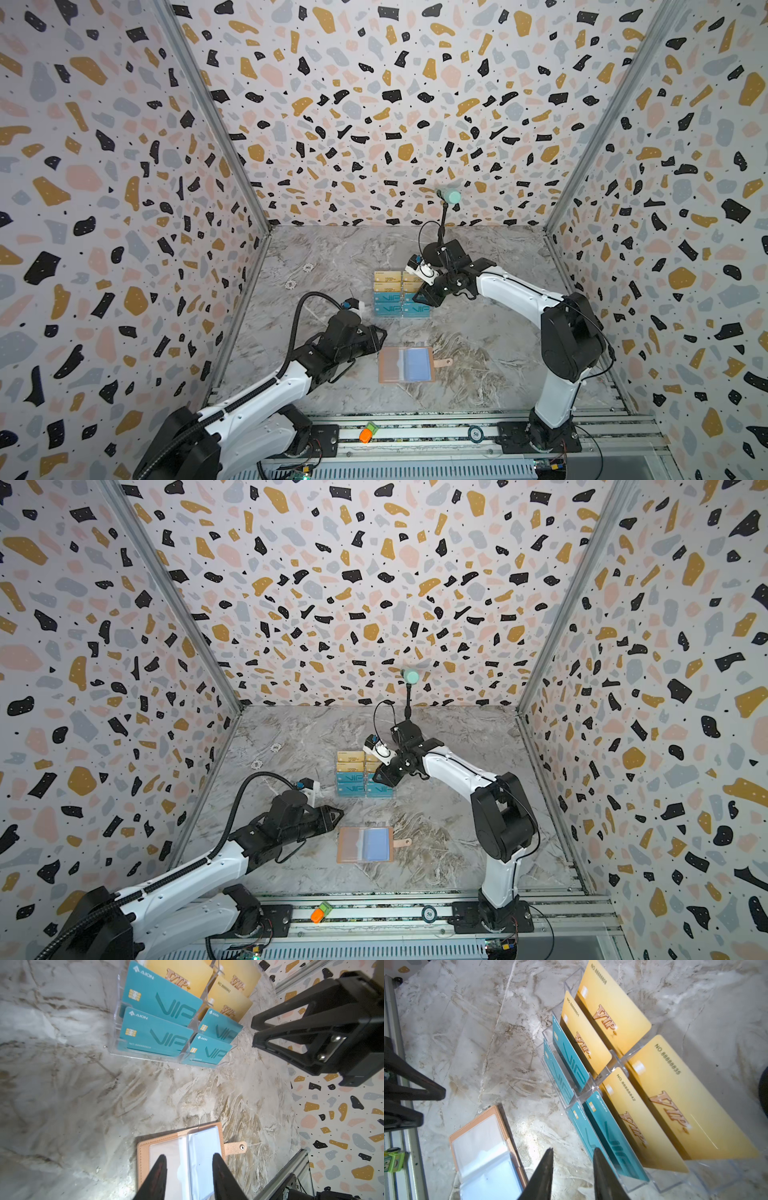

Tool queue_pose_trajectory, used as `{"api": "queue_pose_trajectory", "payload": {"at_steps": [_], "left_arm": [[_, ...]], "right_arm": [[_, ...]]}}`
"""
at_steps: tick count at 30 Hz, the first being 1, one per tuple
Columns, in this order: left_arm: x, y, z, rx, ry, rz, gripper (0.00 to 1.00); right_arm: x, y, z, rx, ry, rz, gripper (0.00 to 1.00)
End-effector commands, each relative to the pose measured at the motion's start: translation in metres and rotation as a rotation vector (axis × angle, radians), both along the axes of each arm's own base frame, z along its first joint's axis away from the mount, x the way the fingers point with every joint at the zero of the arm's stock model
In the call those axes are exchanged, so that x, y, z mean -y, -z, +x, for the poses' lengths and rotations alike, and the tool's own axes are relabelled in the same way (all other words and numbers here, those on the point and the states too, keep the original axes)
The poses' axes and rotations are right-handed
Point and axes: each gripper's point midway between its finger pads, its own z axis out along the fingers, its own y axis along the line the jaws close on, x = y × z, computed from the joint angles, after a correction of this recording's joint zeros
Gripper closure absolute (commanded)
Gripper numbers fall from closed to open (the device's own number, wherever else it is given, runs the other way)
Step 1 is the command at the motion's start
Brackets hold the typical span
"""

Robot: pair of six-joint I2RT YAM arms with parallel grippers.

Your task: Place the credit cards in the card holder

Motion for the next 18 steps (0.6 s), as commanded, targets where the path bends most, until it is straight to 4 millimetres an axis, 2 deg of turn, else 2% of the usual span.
{"api": "queue_pose_trajectory", "payload": {"at_steps": [1, 18], "left_arm": [[-0.002, 0.0, -0.002, 0.018, 0.022, -0.006, 0.61], [-0.001, 0.001, -0.005, 0.015, 0.034, -0.053, 0.6]], "right_arm": [[-0.002, 0.003, 0.0, 0.026, -0.051, -0.03, 0.67], [-0.001, 0.035, 0.015, 0.088, -0.074, -0.149, 0.69]]}}
